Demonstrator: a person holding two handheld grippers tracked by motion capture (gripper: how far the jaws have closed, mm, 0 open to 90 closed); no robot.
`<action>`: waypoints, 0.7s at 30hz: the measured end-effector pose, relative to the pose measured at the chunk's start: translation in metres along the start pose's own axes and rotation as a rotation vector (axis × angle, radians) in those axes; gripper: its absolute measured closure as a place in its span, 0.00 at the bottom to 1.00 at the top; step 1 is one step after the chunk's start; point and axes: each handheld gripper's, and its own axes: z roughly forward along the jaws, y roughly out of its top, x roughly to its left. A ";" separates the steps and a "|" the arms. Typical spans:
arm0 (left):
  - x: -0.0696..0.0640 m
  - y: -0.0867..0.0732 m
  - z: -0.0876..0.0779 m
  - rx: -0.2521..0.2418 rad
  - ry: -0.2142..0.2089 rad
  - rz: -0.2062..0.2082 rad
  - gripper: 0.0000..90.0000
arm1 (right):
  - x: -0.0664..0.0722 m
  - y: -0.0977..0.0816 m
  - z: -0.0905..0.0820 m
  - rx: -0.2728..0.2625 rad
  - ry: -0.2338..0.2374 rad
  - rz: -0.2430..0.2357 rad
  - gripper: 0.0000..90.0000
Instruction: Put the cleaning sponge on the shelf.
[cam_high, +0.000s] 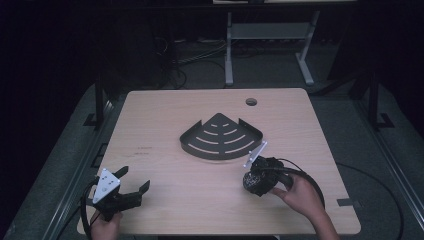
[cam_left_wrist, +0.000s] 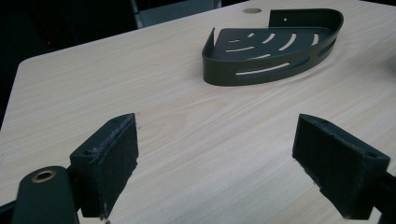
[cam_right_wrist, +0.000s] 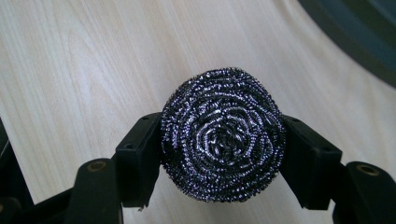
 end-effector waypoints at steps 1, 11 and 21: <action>0.000 0.000 0.000 -0.001 0.000 0.002 0.15 | 0.000 0.002 -0.001 0.000 0.003 -0.002 0.38; 0.001 0.000 -0.001 -0.005 0.002 0.000 0.15 | -0.004 0.024 -0.006 0.016 -0.001 -0.034 0.38; 0.001 0.000 -0.001 -0.004 0.003 -0.008 0.15 | -0.019 0.045 -0.008 0.003 0.031 -0.040 0.38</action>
